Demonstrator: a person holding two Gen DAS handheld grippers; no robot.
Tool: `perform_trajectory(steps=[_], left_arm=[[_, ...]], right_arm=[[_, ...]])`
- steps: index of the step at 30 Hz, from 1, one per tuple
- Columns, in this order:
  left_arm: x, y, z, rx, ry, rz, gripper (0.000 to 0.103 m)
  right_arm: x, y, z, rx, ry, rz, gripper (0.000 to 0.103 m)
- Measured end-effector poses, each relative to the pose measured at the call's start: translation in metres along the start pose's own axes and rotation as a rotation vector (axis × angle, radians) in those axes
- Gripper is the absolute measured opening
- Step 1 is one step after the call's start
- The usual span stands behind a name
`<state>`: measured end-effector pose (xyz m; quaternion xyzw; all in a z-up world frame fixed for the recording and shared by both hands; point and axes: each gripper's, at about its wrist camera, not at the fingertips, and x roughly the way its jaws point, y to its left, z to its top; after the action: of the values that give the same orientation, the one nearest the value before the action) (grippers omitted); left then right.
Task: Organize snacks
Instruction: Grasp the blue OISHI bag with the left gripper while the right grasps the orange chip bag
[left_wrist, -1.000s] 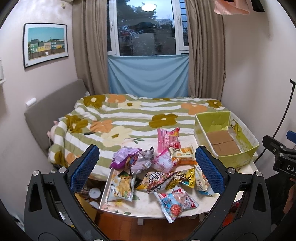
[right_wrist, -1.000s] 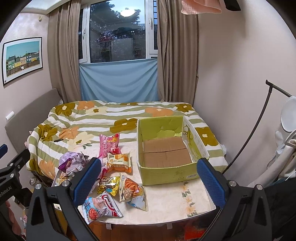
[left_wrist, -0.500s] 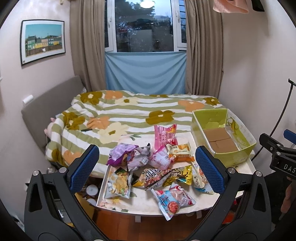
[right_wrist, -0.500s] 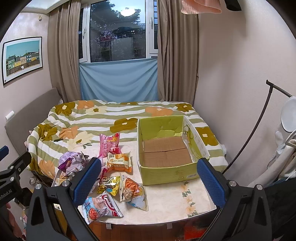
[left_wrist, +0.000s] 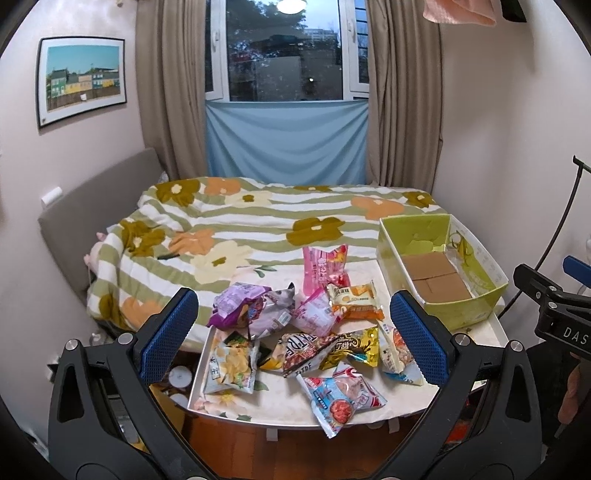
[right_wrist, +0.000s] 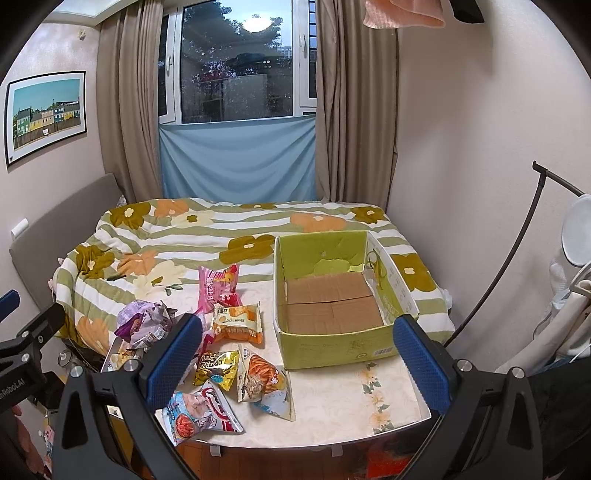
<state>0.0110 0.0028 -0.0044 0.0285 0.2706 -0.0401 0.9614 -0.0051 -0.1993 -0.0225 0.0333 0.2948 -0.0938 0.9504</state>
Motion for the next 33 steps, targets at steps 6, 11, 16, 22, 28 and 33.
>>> perform_trajectory(steps=[6,11,16,22,28,33], left_arm=[[0.0,-0.001,0.0,-0.001,0.0,0.007,0.102],[0.001,0.0,0.0,-0.009,0.004,0.002,0.102],[0.0,0.001,0.0,-0.007,-0.003,0.004,0.102],[0.001,0.004,0.008,0.004,-0.009,-0.002,0.102],[0.024,0.016,-0.002,0.003,0.081,-0.041,0.102],[0.063,0.019,-0.034,0.004,0.223,-0.105,0.102]], right_arm=[[0.0,-0.001,0.0,-0.001,0.004,0.002,0.103],[0.001,0.0,0.0,0.001,0.004,0.003,0.103],[0.003,-0.001,0.0,-0.003,0.007,0.006,0.103],[0.004,0.002,0.002,-0.006,0.018,0.009,0.103],[0.021,0.001,-0.005,0.001,0.084,0.036,0.103],[0.045,-0.001,-0.028,0.009,0.169,0.065,0.103]])
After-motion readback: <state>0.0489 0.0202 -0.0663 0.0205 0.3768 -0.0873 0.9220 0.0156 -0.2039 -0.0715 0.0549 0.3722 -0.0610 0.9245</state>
